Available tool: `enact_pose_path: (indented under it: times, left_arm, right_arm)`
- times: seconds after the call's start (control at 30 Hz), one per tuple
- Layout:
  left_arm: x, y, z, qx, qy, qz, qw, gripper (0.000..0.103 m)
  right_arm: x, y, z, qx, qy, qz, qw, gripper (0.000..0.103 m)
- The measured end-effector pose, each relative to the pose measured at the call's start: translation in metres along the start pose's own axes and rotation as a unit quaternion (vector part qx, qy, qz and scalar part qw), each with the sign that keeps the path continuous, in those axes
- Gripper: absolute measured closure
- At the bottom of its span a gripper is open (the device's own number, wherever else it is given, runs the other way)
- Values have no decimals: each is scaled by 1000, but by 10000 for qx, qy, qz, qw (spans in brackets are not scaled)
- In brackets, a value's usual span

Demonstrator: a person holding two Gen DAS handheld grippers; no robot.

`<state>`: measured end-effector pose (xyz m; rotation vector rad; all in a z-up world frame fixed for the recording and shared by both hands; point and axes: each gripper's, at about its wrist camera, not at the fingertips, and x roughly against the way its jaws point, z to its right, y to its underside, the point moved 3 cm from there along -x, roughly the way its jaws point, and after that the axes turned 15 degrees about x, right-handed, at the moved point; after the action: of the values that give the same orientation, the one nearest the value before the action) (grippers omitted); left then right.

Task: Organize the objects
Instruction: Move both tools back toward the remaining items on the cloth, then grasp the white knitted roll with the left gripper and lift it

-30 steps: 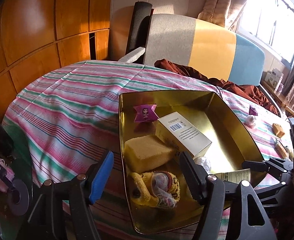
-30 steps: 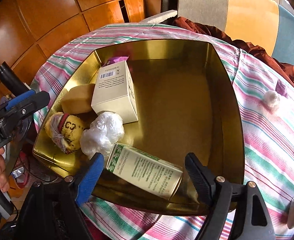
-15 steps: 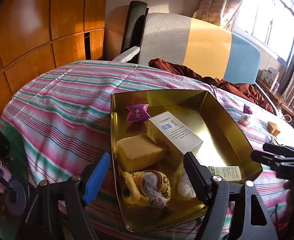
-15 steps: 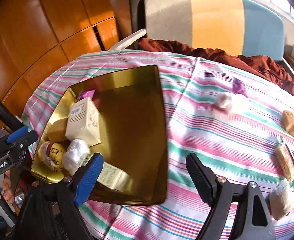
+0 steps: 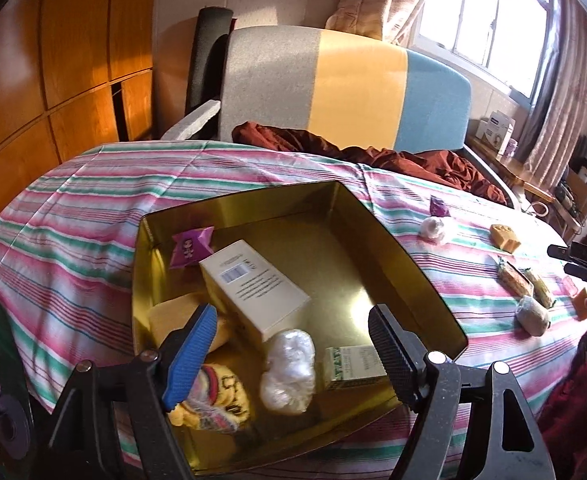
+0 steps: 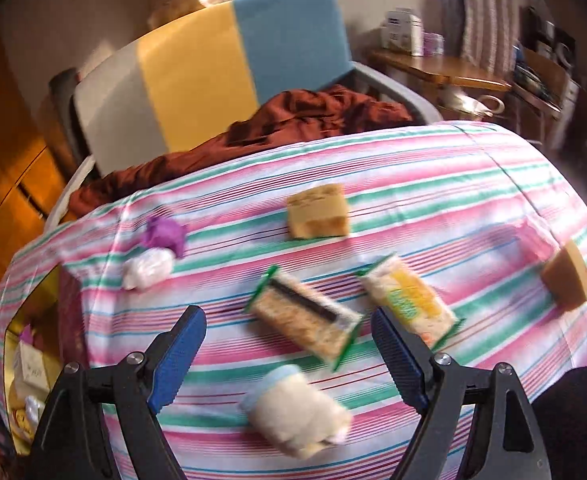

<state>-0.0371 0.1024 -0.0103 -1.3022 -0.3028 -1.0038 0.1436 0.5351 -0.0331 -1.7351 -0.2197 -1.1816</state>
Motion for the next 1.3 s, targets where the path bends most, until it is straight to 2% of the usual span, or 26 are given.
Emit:
enact_pose_path:
  times: [0.07, 0.17, 0.27, 0.43, 0.6, 0.77, 0.83, 0.9, 0.97, 1.07, 1.13, 1.17, 1.23, 1.27, 1.3]
  left_arm:
    - [-1, 0, 22, -159, 204, -55, 9997, 23]
    - [-6, 4, 63, -550, 515, -176, 9970, 23]
    - [-14, 14, 106, -928, 822, -383, 9916, 22]
    - [-42, 39, 177, -1425, 1261, -947, 9771, 22]
    - [-73, 67, 228, -1556, 1531, -1576, 9631, 22]
    - [-98, 88, 269, -1726, 1739, -1949, 9497, 22]
    - [-106, 95, 284, -1871, 1787, -2009, 9448, 21]
    - [-110, 104, 300, -2076, 1905, -2038, 9376, 8]
    - [-113, 112, 315, -2363, 1972, -1974, 9308, 4]
    - [-120, 126, 336, -2850, 1954, -1874, 9195, 1]
    - [-127, 133, 346, -2994, 1958, -1874, 9148, 1]
    - [-131, 137, 350, -3054, 1934, -1872, 9134, 2]
    - [-138, 143, 355, -3143, 1928, -1835, 9112, 12]
    - [-142, 146, 356, -3168, 1942, -1863, 9095, 25]
    - [-144, 148, 355, -3086, 2041, -1967, 9080, 30]
  right_arm:
    - [-2, 9, 32, -502, 95, 21, 9987, 17]
    - [-7, 26, 73, -1731, -438, 126, 9839, 16]
    - [3, 30, 90, -2229, -569, 482, 9720, 16]
    - [1, 27, 86, -2193, -848, 513, 9706, 16]
    - [0, 28, 84, -2234, -1091, 569, 9669, 16]
    - [1, 30, 85, -2306, -1210, 647, 9633, 16]
    - [1, 30, 86, -2351, -1233, 677, 9617, 16]
    - [0, 30, 87, -2357, -1286, 662, 9610, 16]
    - [-1, 29, 85, -2324, -1302, 644, 9617, 16]
    - [-1, 29, 85, -2302, -1285, 650, 9624, 16]
    - [-2, 29, 85, -2316, -1313, 636, 9618, 16]
    - [-2, 29, 85, -2311, -1314, 617, 9620, 16]
    - [-3, 29, 85, -2295, -1288, 588, 9630, 16]
    - [-3, 29, 85, -2287, -1282, 579, 9633, 16]
    - [-4, 29, 84, -2277, -1276, 566, 9637, 16]
